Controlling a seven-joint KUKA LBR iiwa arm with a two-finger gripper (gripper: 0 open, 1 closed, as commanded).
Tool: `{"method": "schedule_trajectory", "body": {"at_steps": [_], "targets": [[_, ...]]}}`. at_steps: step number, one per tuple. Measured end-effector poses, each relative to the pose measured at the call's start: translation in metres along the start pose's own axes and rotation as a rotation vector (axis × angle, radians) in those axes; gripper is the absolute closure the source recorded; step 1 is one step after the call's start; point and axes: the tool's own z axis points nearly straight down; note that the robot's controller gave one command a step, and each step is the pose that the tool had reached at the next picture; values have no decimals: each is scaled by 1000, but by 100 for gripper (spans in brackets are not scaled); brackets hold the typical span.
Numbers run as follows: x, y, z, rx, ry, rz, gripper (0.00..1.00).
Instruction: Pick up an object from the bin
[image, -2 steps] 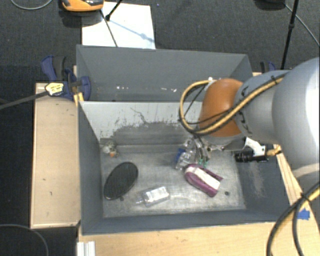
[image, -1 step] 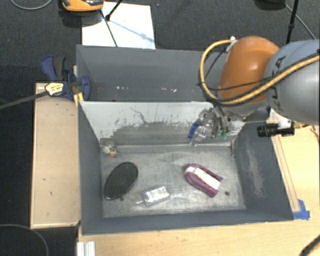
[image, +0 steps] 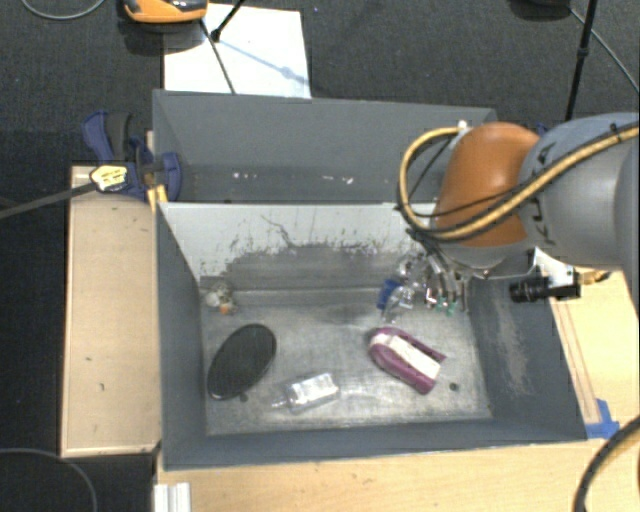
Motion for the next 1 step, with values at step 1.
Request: {"method": "schedule_trajectory", "body": {"at_steps": [1], "targets": [[-2, -10, -83, -6, -14, 10, 100]]}}
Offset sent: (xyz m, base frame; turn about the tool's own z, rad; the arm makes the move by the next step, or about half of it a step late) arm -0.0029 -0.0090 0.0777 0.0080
